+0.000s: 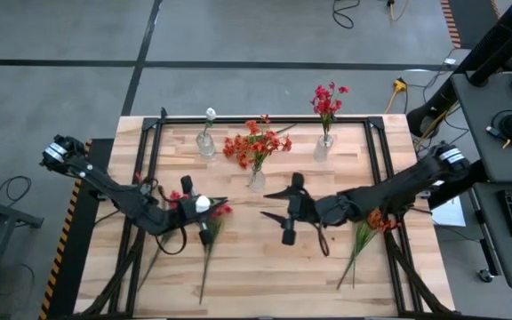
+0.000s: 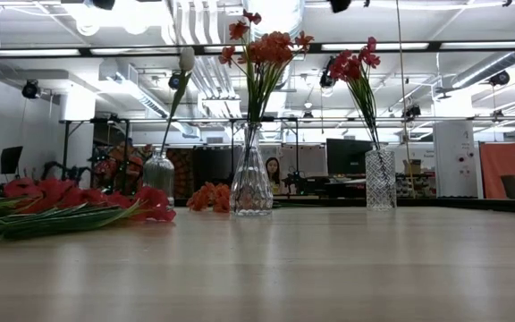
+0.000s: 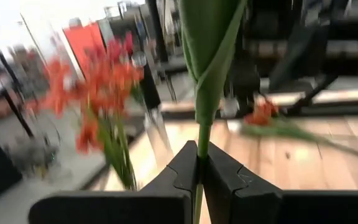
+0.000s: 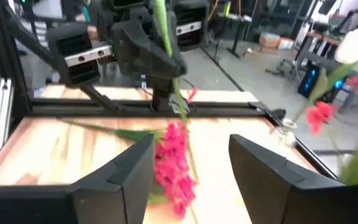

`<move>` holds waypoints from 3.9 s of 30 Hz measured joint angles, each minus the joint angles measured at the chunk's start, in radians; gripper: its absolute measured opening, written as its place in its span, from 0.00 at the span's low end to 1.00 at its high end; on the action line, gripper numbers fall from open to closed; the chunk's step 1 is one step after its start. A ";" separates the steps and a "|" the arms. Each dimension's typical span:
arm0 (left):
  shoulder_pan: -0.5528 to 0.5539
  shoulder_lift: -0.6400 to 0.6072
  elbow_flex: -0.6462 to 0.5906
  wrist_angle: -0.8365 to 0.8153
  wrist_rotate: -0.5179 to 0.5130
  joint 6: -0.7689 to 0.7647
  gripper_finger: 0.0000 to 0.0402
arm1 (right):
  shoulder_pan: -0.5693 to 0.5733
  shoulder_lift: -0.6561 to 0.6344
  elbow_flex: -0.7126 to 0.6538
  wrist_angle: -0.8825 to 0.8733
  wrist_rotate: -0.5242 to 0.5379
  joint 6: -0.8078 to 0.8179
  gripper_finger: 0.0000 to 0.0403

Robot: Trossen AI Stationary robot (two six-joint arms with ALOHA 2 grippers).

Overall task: Sort flowers into vase by color
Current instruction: Put the top white tulip into the top left transparent vase

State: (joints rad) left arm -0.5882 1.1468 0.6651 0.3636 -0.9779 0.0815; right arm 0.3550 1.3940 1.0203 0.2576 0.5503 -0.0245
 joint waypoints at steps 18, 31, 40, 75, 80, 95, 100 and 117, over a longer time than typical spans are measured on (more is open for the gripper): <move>0.082 -0.254 0.013 -0.472 -0.190 -0.374 0.00 | -0.132 -0.249 -0.003 -0.475 -0.008 0.001 0.53; 0.362 -0.425 0.013 -0.477 -0.076 -0.118 0.00 | -0.252 -0.322 -0.001 -0.530 -0.192 0.033 0.53; 0.561 -0.490 0.013 -0.477 0.054 -0.033 0.00 | -0.251 -0.315 -0.004 -0.533 -0.192 0.057 0.53; 0.803 -0.507 -0.026 -0.470 0.336 0.042 0.00 | -0.251 -0.313 -0.005 -0.530 -0.184 0.093 0.53; 0.840 -0.497 -0.026 -0.469 0.336 0.058 0.00 | -0.251 -0.313 -0.005 -0.530 -0.184 0.095 0.53; 0.957 -0.486 -0.026 -0.381 0.437 0.094 0.00 | -0.251 -0.313 -0.005 -0.513 -0.184 0.096 0.53; 1.000 -0.472 -0.026 -0.367 0.498 0.094 0.00 | -0.251 -0.313 -0.005 -0.513 -0.184 0.096 0.53; 1.104 -0.373 -0.026 -0.332 0.578 0.037 0.00 | -0.251 -0.313 -0.005 -0.513 -0.184 0.106 0.53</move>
State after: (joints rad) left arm 0.5156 0.7741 0.6388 0.0315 -0.4002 0.1186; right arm 0.1040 1.0813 1.0153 -0.2554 0.3660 0.0814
